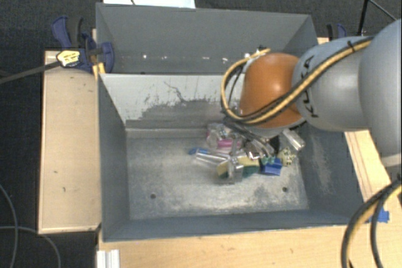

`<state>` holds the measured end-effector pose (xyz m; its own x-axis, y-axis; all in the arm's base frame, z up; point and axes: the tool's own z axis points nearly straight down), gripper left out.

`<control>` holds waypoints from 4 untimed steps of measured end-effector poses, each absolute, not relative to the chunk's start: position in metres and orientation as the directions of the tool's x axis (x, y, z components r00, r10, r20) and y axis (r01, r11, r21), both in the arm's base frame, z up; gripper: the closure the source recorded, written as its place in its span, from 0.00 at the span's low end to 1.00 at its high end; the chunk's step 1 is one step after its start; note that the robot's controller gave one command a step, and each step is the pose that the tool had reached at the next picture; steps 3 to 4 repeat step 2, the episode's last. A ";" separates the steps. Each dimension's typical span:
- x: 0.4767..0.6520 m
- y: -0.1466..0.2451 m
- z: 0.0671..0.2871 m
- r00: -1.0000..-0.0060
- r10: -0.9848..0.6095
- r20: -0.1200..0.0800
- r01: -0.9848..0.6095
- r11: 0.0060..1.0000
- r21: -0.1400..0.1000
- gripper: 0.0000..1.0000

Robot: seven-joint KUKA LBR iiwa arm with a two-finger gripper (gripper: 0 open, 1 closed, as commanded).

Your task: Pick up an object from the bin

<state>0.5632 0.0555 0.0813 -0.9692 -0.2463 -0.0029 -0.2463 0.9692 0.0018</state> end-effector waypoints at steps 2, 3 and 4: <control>0.538 0.067 0.297 -0.972 -0.235 -0.012 -0.235 0.972 -0.001 1.00; 0.538 0.067 0.297 -0.972 -0.235 -0.012 -0.235 0.972 -0.001 1.00; 0.538 0.067 0.297 -0.972 -0.235 -0.012 -0.235 0.972 -0.001 1.00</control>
Offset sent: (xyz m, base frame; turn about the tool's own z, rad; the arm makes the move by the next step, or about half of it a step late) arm 0.0000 0.0000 0.0000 0.0000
